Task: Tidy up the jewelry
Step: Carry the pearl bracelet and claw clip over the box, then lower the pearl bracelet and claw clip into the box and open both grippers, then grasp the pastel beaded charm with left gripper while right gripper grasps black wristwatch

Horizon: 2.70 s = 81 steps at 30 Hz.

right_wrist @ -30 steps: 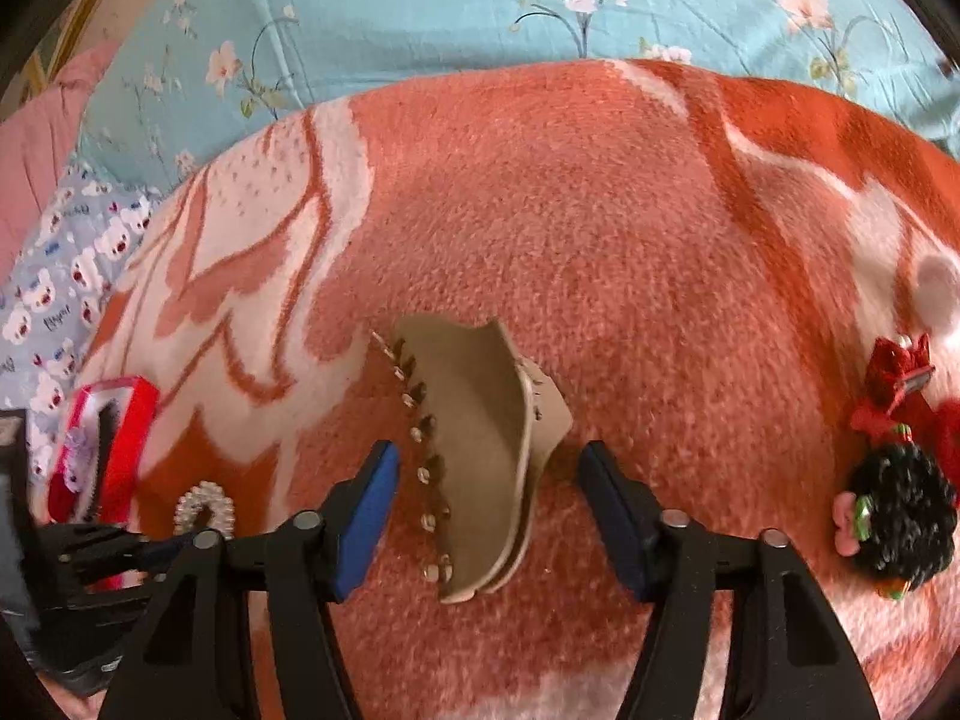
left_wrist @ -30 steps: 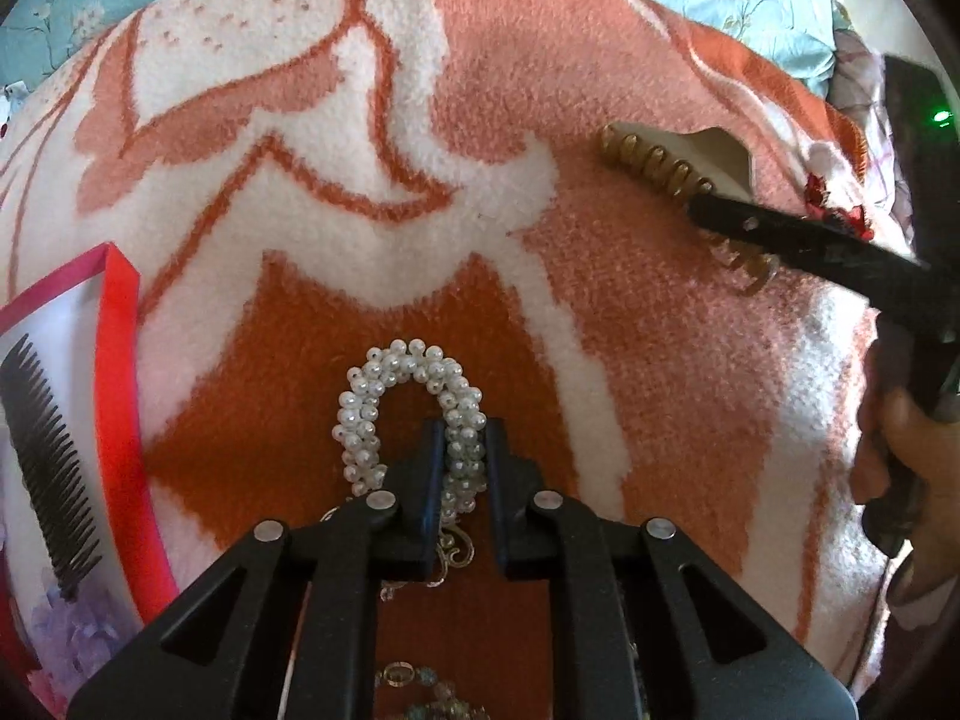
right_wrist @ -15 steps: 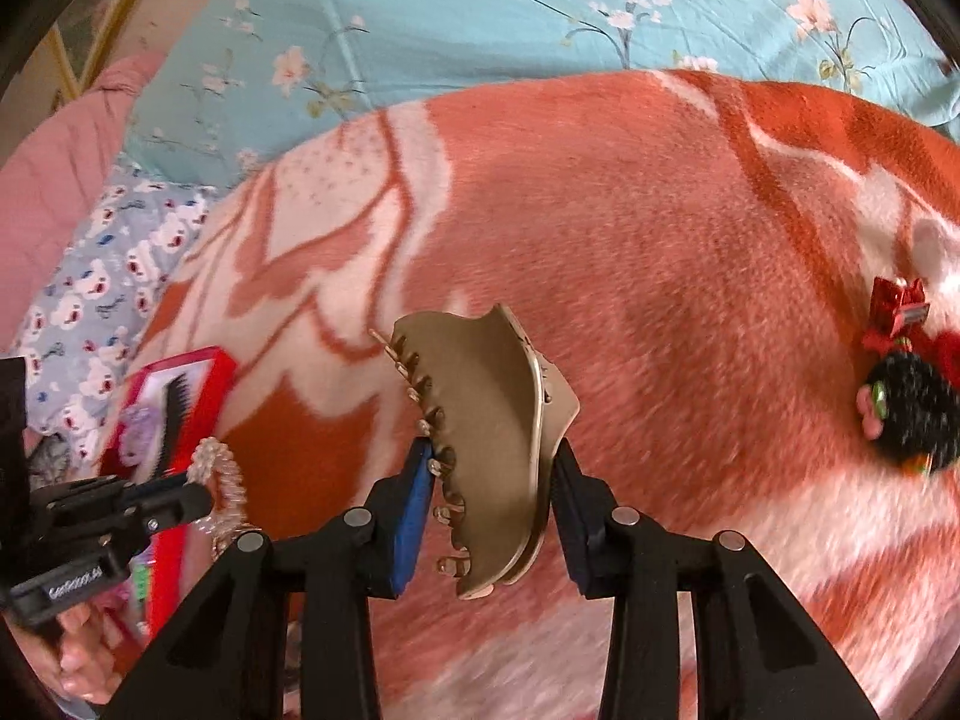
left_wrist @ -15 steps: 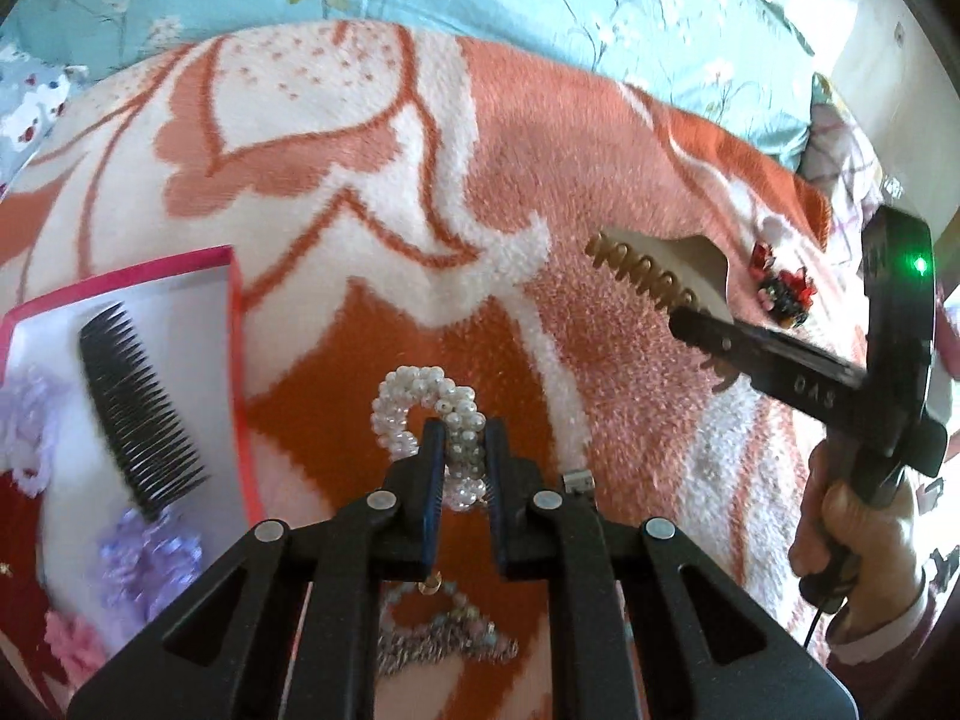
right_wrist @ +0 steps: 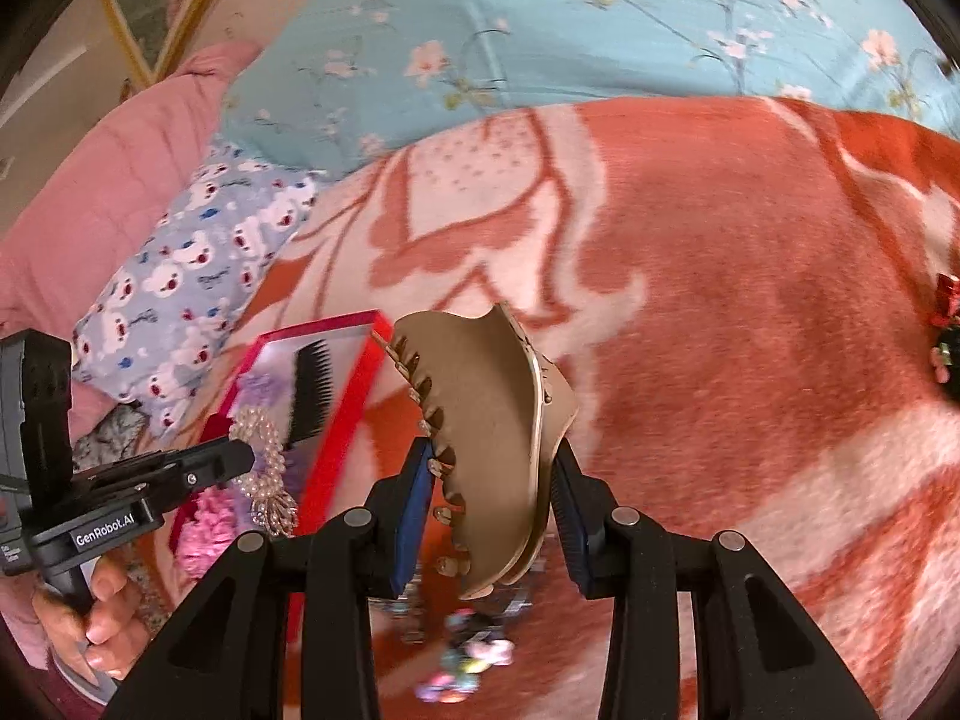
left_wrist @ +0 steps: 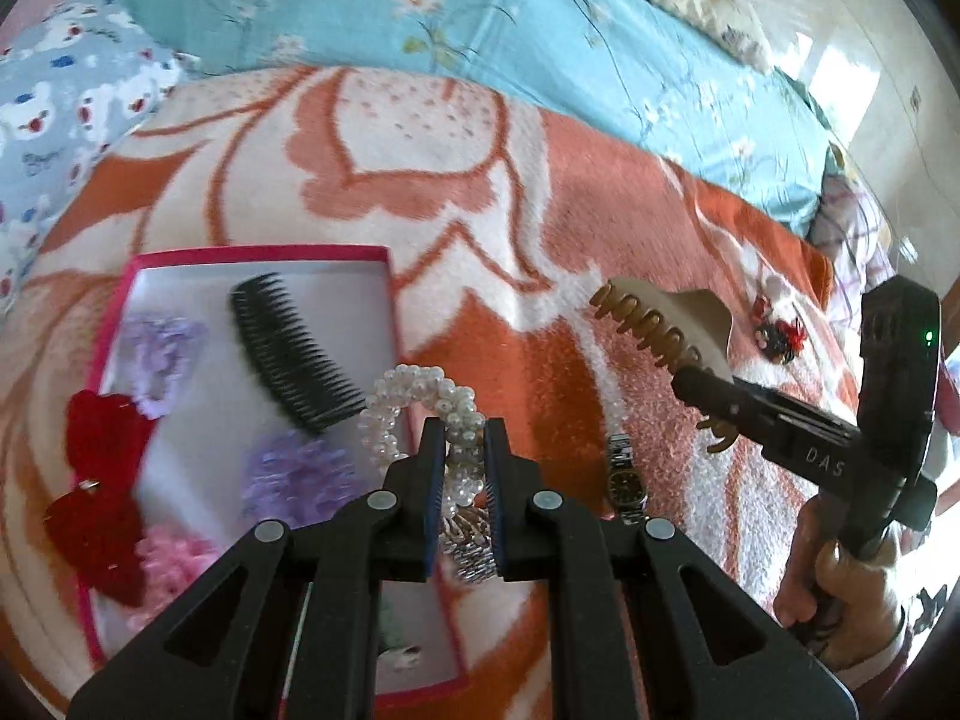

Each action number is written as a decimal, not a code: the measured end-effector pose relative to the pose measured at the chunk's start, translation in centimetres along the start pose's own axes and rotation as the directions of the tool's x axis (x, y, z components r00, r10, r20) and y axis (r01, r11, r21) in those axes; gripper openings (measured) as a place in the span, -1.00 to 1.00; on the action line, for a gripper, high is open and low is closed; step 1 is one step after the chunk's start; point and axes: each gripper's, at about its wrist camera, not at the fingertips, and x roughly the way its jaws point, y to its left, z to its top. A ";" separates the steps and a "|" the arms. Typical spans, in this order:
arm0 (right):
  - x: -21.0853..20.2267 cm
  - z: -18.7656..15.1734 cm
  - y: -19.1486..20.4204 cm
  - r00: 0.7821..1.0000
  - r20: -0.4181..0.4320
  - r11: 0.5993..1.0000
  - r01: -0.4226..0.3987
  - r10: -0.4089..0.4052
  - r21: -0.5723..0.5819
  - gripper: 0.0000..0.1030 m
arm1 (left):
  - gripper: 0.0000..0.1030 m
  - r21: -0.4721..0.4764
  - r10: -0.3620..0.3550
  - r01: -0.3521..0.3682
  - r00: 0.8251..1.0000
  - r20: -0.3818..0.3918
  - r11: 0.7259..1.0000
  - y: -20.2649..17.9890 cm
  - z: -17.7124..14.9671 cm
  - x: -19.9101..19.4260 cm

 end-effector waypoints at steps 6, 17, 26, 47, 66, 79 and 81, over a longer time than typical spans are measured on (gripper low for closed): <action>1.3 -0.4 3.9 0.999 -0.017 0.998 -0.044 0.043 -0.034 -0.26 | -0.79 -0.044 0.034 -0.032 0.999 0.036 0.998 2.9 -0.3 -2.3; 4.3 -1.2 9.8 0.993 -0.053 0.992 -0.110 0.106 -0.068 -0.26 | -0.79 -0.113 0.089 -0.081 0.994 0.068 0.990 8.0 -1.1 -5.0; 7.8 -2.1 13.0 0.987 -0.113 0.988 -0.128 0.117 -0.090 -0.26 | -0.79 -0.159 0.114 -0.104 0.992 0.055 0.982 11.2 -1.3 -4.2; 14.4 -1.7 13.9 0.979 -0.185 0.990 -0.104 0.085 -0.093 -0.33 | -0.79 -0.185 0.135 -0.140 0.990 -0.042 0.973 14.3 -1.6 2.1; 13.2 -1.7 14.0 0.976 -0.190 0.988 -0.126 0.109 -0.083 0.04 | -0.39 -0.219 0.093 -0.107 0.993 -0.072 0.970 14.7 -2.1 2.2; 8.4 -1.4 11.4 0.988 -0.113 0.993 -0.111 0.106 -0.045 0.20 | -0.07 -0.194 0.113 -0.121 0.992 -0.049 0.973 12.8 -2.6 0.0; 7.6 -1.7 10.4 0.990 -0.106 0.994 -0.101 0.097 -0.031 0.20 | -0.07 -0.194 0.112 -0.119 0.993 -0.045 0.974 12.6 -2.8 -0.3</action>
